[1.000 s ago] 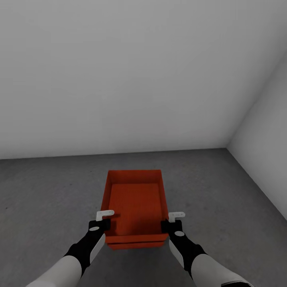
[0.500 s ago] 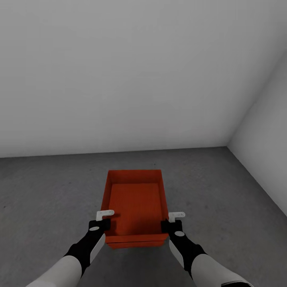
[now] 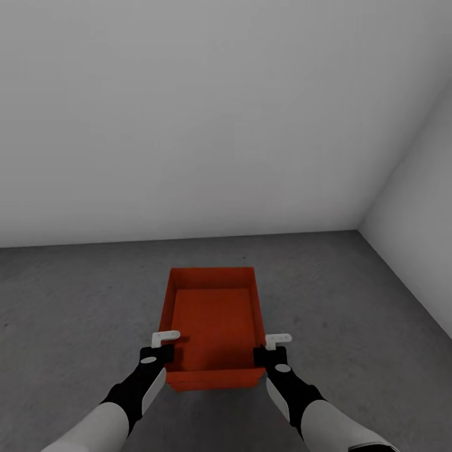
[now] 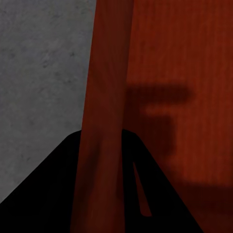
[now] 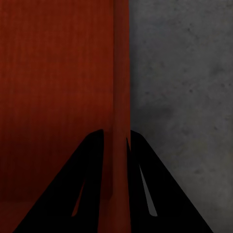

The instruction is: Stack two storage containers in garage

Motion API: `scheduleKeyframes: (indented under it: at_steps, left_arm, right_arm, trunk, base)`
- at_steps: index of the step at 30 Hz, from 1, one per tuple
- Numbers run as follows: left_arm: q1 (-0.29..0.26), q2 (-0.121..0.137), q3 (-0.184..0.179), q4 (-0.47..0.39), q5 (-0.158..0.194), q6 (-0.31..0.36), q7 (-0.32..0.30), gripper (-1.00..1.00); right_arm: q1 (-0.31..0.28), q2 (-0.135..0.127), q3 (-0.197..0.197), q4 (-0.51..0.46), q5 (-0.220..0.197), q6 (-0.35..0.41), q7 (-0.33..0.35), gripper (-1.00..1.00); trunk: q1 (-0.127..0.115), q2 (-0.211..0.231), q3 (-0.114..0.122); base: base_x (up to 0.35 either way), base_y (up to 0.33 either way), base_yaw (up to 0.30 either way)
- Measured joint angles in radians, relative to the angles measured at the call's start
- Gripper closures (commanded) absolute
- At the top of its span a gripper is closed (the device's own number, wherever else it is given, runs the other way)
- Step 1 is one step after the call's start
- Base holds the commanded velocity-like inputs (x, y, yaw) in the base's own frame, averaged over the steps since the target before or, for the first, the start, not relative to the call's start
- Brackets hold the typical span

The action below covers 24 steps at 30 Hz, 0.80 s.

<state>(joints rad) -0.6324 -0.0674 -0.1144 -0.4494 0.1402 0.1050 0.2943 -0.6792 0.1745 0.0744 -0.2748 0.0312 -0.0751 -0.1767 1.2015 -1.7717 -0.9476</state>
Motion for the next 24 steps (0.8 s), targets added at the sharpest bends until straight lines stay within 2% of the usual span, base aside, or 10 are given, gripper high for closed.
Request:
scheduleKeyframes:
  at_steps: [14,24]
  left_arm:
    - [0.000,0.000,0.000,-0.001,0.001,0.000,0.001,1.00]
    - [0.000,0.000,-0.001,-0.001,0.001,0.000,0.000,1.00]
  right_arm:
    - [0.000,0.000,-0.003,-0.001,0.004,0.002,0.001,1.00]
    - [0.000,0.000,-0.003,0.000,0.003,0.000,0.001,1.00]
  trunk:
    - [0.000,0.000,0.000]
    - [0.038,-0.070,-0.031]
  base:
    - [0.000,0.000,0.000]
    - [0.000,0.000,0.000]
